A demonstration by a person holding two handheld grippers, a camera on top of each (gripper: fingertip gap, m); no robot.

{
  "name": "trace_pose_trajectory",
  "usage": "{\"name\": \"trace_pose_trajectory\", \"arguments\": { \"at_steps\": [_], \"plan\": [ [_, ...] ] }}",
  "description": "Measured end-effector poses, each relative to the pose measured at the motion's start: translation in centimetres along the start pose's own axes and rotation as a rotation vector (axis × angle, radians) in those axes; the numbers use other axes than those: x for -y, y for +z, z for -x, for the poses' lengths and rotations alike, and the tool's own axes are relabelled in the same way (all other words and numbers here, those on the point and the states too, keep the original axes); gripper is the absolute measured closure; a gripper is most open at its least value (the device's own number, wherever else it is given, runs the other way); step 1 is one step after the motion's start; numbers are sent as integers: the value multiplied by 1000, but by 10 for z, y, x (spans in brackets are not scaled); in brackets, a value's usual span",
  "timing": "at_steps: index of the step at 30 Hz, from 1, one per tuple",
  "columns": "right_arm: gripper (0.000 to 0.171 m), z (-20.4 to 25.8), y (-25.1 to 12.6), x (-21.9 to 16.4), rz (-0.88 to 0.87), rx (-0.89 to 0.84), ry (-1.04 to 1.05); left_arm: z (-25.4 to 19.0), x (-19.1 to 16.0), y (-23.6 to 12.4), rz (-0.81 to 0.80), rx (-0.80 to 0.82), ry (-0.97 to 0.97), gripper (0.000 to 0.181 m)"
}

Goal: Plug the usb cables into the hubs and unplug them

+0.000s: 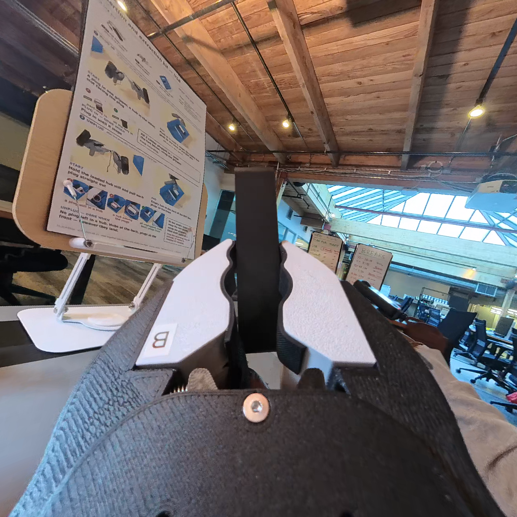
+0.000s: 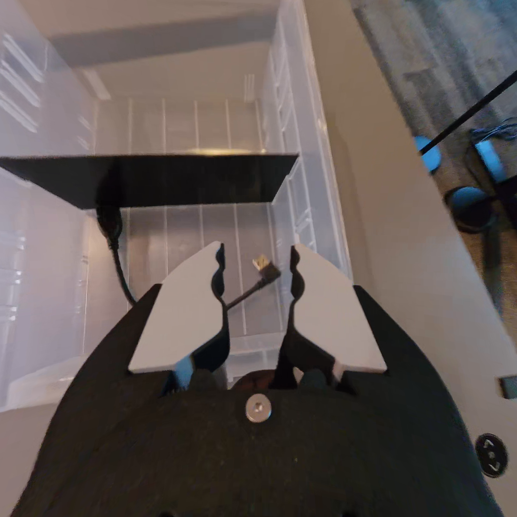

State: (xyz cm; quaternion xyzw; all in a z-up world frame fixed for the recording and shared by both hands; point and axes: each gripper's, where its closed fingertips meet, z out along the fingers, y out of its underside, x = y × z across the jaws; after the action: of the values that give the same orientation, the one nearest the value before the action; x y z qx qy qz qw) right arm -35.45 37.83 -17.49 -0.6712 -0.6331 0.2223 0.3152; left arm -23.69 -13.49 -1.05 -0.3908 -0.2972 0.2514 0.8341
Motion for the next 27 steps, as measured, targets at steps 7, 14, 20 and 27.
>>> {"name": "trace_pose_trajectory", "arguments": {
  "at_steps": [7,14,20,27],
  "plan": [
    [109,56,-83,97,-614,139,-48,0,-4,1,-5,-41,-116,154],
    [79,285,-248,105,-746,1368,-164,-30,-14,4,24,-250,-244,153],
    [61,391,-292,64,-609,1800,-294,-59,-28,5,60,-399,-324,153],
    [142,420,-283,27,-516,1858,-417,-61,-45,8,134,-391,-293,153]
  ]
}}
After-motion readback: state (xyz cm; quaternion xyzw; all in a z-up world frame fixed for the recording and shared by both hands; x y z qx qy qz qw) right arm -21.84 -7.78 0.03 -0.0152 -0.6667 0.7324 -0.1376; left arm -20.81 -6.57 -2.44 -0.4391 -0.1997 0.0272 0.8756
